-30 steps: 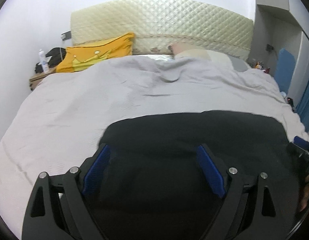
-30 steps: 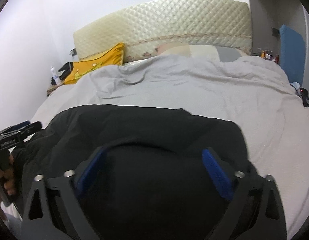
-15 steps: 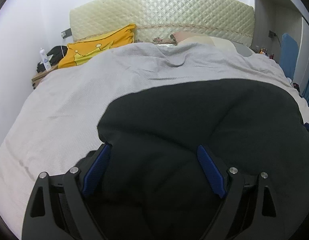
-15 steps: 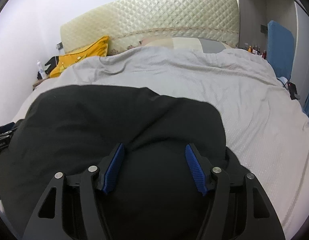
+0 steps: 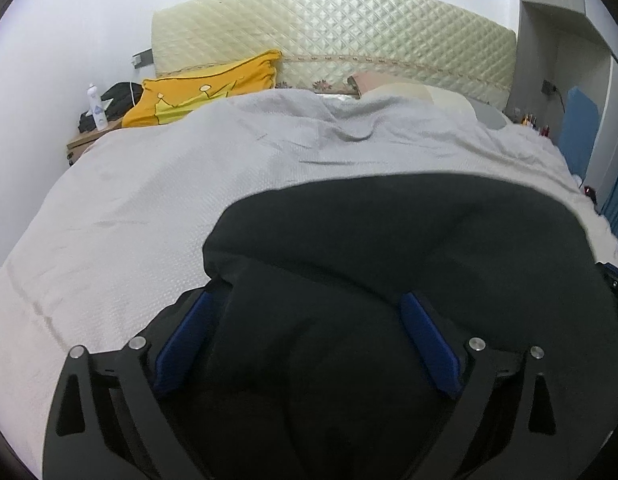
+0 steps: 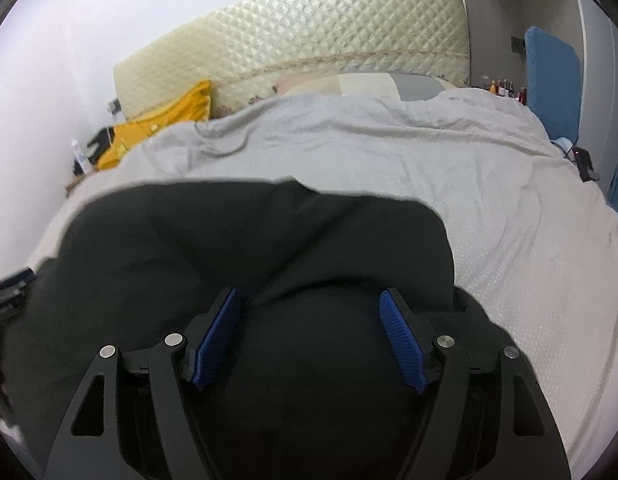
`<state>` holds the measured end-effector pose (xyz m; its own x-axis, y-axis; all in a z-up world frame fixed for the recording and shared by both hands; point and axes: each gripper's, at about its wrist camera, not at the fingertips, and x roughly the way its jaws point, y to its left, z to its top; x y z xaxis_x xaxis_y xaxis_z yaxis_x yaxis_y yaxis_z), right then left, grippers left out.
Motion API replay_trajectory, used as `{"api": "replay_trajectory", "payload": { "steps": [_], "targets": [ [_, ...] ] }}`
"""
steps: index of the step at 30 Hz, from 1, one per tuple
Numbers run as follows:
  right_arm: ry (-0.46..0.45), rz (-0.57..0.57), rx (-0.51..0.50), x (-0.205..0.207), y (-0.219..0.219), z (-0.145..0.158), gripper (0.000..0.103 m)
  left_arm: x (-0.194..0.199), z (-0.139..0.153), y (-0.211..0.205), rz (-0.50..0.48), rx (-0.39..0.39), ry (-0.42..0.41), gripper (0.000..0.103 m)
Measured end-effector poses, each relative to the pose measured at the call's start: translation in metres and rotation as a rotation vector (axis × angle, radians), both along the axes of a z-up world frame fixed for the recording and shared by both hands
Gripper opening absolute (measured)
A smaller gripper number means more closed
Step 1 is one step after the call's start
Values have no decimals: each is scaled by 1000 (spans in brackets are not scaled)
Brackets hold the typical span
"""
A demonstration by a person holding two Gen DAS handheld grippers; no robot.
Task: Fold large clothes
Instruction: 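Open both tools and withdraw them from the folded jacket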
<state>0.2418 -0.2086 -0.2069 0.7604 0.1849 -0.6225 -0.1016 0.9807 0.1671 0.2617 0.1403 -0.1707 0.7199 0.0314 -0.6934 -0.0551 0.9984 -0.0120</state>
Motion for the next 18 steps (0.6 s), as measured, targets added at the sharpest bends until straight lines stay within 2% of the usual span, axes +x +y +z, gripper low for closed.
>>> {"api": "replay_trajectory", "payload": {
  "steps": [2,5,7,8,10,13,15,18],
  "targets": [
    [-37,3,2,-8,0,20,83,-7,18,-2,-3,-16,-11,98],
    [-97,-5,-16,-23,-3,64,87,-20,49,-7,4,-24,-26,98],
    [-159,-7,-27,-38,-5,101,90,-34,79,-11,-9,-46,-62,99],
    [-190,1,-26,-47,-5,121,98,-40,92,-13,-11,-48,-77,100],
    [-244,5,-34,-64,-5,149,103,-56,126,-18,-31,-60,-119,102],
    [-325,30,-17,-96,-3,194,103,-75,166,-25,-61,-74,-163,102],
    [-355,26,-18,-111,-3,213,103,-93,194,-34,-76,-53,-202,103],
    [-393,19,-5,-141,-3,238,103,-115,223,-39,-100,-68,-241,103]
  ]
}}
